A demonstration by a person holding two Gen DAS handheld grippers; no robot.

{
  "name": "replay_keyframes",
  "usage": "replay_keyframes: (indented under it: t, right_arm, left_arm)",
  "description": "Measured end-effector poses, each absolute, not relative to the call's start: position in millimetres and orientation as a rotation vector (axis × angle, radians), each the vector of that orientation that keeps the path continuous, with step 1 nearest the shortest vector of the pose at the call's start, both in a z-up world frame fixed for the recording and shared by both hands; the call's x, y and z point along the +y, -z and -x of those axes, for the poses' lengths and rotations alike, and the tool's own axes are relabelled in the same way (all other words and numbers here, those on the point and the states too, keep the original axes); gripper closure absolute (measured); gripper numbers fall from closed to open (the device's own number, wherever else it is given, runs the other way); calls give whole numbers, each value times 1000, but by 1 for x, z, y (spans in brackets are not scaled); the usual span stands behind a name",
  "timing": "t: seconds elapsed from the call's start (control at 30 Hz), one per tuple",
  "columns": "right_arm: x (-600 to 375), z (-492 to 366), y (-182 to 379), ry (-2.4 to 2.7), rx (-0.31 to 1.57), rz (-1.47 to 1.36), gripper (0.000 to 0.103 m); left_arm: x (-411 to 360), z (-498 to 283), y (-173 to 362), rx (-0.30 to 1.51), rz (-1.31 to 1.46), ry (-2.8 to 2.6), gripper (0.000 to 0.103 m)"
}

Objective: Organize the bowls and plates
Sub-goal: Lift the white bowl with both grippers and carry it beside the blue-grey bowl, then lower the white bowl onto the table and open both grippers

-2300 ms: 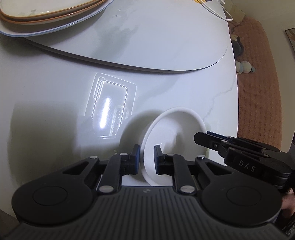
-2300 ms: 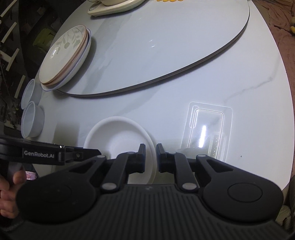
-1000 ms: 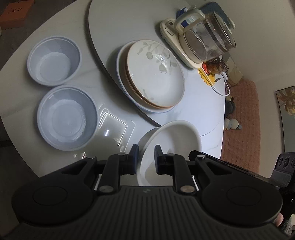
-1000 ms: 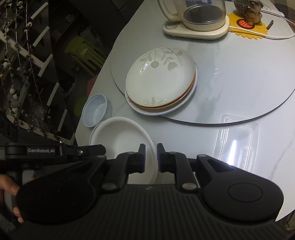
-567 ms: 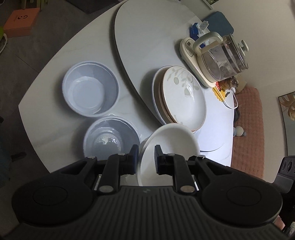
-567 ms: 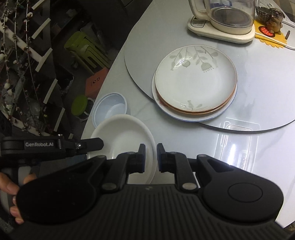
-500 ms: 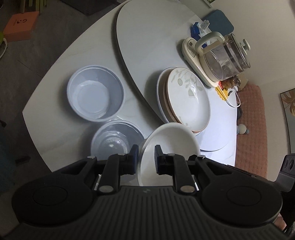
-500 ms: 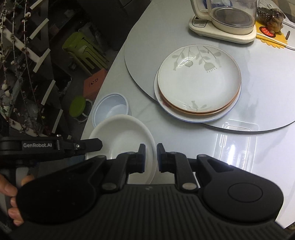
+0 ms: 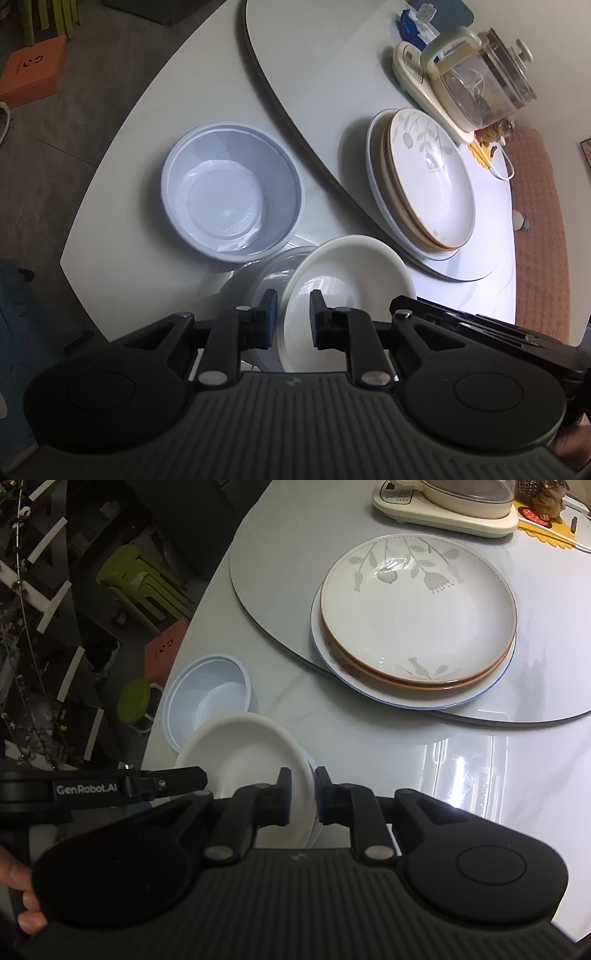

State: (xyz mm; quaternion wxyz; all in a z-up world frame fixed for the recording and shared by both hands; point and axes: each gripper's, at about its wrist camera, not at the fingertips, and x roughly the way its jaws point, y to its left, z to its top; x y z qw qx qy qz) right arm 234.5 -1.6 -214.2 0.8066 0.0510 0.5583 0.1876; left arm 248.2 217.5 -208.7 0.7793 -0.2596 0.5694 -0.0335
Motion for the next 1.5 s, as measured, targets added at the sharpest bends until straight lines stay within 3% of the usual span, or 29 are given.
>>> replay_keyframes:
  t: [0.3, 0.4, 0.47, 0.57, 1.4, 1.5]
  right_arm:
    - [-2, -231, 221, -415, 1185, -95, 85]
    - [-4, -228, 217, -411, 1164, -84, 85]
    - [-6, -226, 213, -405, 1155, -81, 83]
    - [-7, -221, 202, -402, 1132, -64, 76]
    - [-20, -181, 124, -363, 933, 15, 76]
    - [-22, -178, 119, -363, 926, 13, 76]
  left_arm:
    - [210, -249, 220, 1264, 506, 58, 82]
    - [213, -246, 213, 1243, 509, 40, 65]
    - [216, -242, 204, 1216, 508, 26, 62]
    - [221, -236, 189, 1196, 520, 18, 61]
    - [201, -186, 91, 1035, 341, 62, 61]
    - [205, -182, 84, 1020, 342, 59, 57]
